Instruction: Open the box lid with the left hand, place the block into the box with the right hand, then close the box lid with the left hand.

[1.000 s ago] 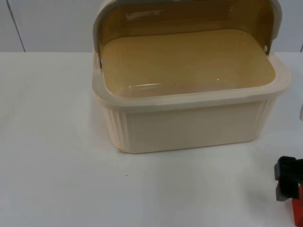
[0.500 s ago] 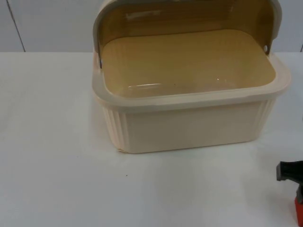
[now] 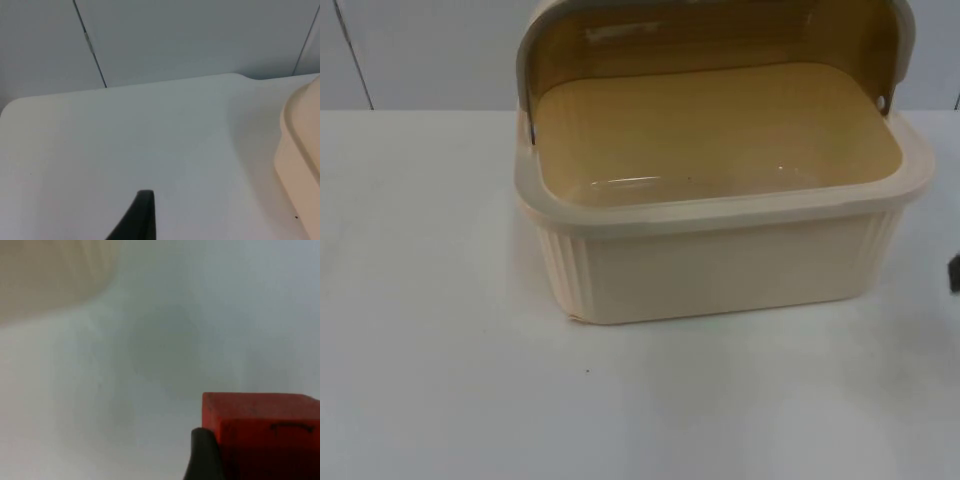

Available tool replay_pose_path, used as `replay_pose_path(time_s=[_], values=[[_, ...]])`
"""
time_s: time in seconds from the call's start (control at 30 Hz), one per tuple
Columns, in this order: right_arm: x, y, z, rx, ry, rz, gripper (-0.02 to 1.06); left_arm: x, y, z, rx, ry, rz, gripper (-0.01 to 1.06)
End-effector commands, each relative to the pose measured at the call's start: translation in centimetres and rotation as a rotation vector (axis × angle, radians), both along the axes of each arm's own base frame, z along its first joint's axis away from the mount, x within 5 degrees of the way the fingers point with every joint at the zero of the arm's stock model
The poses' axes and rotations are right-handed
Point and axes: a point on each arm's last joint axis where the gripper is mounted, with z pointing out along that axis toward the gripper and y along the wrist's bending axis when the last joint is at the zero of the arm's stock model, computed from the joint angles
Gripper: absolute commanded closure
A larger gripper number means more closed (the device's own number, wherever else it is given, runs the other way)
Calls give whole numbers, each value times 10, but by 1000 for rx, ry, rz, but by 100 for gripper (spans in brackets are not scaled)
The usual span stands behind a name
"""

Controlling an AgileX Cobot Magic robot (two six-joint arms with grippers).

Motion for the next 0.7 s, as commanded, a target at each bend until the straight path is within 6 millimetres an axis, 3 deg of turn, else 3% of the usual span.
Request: replay_pose_path(time_s=[0.0,0.07,0.23,0.27,0.37,0.4,0.5,0.67], values=[[1,-6,22,-11,-63,11,104,-2,-1,1,2,-12,-5,0],[2,-8,33,-1,-95,17,104,-2,-1,1,2,-12,-5,0],[8,-30,98,-22,-266,41,104,-2,-1,1,2,-14,-5,0],[8,-30,98,-22,-266,41,104,-2,-1,1,2,-14,-5,0],[12,-43,132,-48,-326,80,104,-1,-1,2,2,-17,-5,0],[12,-43,132,-48,-326,80,104,-1,-1,2,2,-17,-5,0],[22,-65,157,-84,-359,62,104,-1,-1,2,1,-19,-5,0],[27,-93,164,-144,-388,20,104,-1,-1,2,-1,-23,-5,0]])
